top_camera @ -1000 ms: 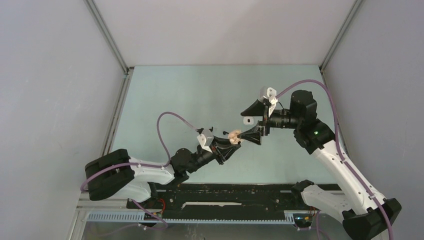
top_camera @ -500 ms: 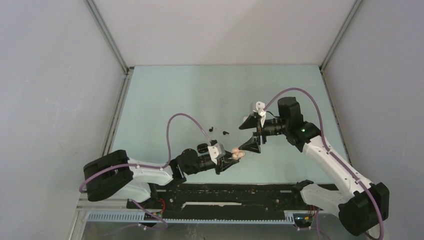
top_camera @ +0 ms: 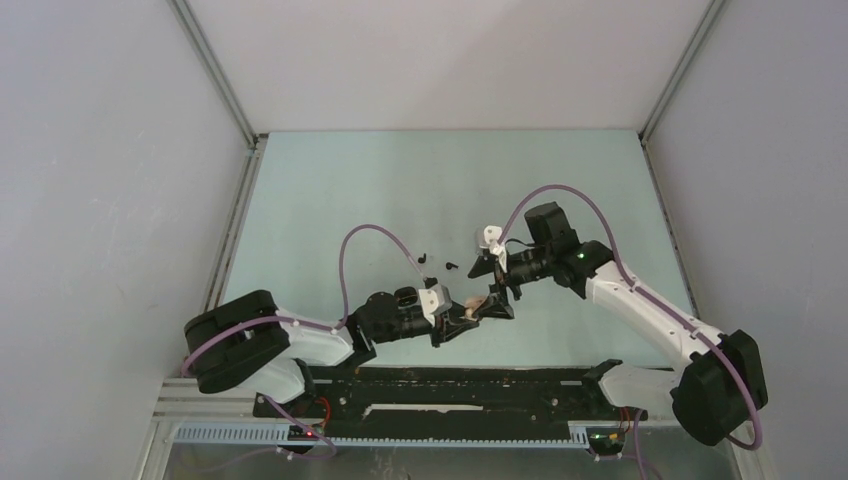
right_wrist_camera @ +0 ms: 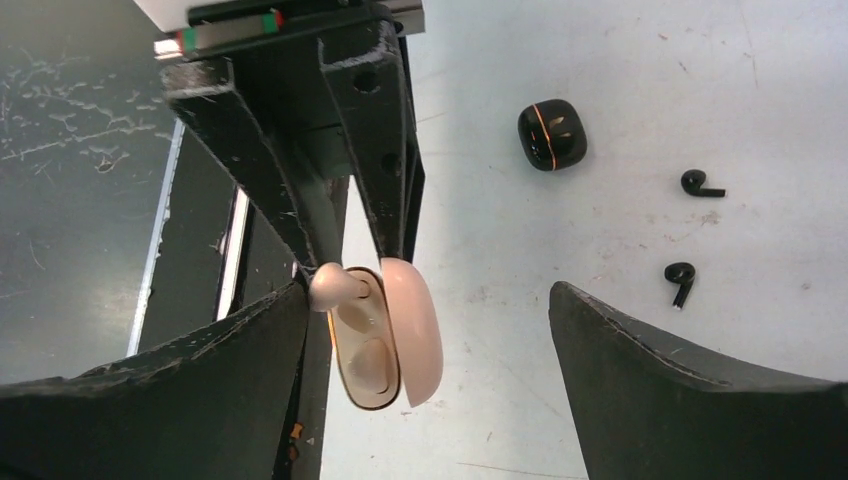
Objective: Insert the wireless bluetooth earbuds into the charging case
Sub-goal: Close the charging case with the earbuds inside.
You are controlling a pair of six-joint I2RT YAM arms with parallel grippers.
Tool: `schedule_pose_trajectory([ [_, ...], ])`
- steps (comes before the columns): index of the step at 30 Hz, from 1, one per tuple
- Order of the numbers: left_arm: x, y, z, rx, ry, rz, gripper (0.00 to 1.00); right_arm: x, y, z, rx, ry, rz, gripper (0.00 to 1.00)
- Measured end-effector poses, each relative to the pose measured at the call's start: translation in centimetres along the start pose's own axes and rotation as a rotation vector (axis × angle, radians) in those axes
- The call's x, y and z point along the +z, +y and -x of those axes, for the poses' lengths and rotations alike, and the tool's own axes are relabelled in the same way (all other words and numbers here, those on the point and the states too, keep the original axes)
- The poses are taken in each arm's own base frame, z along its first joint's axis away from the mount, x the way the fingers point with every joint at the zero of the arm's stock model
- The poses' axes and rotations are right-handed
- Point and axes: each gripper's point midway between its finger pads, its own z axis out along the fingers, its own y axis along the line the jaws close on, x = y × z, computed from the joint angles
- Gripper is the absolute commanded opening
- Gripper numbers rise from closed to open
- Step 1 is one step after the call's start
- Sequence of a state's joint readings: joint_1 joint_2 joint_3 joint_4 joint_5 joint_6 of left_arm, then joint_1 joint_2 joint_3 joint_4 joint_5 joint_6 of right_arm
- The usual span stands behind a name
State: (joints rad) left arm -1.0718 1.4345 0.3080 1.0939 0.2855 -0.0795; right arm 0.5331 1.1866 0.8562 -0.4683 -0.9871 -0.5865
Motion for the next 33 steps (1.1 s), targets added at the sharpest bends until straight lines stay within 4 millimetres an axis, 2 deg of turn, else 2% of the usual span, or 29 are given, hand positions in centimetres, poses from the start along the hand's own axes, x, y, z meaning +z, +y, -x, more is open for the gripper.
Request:
schedule_pose_trajectory([
  [15, -0.2, 0.0, -0.4, -0.001, 0.007, -0.006, 0.0, 0.8, -0.4, -2.3, 0.092, 0.076, 0.012, 0.89],
  [33, -0.1, -0.3, 0.0, 0.004, -0.008, -0.027, 0.01, 0.1, -0.4, -2.4, 0.074, 0.088, 0.02, 0.89],
])
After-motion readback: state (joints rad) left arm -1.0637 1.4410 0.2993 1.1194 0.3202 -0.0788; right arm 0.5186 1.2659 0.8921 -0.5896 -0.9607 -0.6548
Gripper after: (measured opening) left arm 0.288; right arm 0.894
